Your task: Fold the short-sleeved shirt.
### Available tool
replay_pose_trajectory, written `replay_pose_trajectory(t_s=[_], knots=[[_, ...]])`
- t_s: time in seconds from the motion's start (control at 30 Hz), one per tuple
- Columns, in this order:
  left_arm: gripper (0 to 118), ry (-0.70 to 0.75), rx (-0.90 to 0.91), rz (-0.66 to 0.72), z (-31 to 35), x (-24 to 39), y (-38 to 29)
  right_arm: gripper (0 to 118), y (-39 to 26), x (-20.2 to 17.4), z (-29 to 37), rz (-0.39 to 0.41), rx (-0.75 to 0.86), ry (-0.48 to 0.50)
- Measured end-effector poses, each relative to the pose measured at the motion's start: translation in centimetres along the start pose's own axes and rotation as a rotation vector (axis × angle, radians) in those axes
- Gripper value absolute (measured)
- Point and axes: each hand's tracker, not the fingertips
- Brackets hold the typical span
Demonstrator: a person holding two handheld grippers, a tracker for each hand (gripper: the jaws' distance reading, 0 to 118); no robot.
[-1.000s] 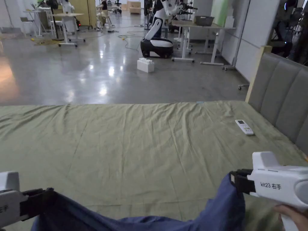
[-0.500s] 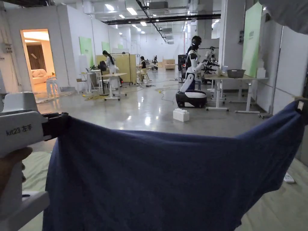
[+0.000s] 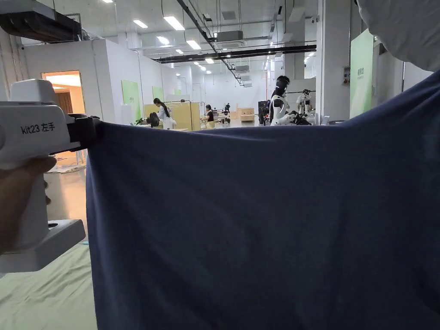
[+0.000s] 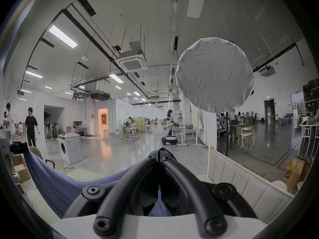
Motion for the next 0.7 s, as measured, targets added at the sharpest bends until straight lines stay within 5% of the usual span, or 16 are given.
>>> replay_pose_trajectory(t_s=[0.37, 0.7], knots=[[3, -0.004, -0.029, 0.01, -3.6, 0.5, -1.6, 2, -1.0, -1.5, -2.4, 0.102, -0.002, -0.048], [3, 0.026, -0.045, -0.064, -10.7, 1.5, -2.0, 2, -3.1, -2.0, -8.9, 0.091, -0.021, -0.092]])
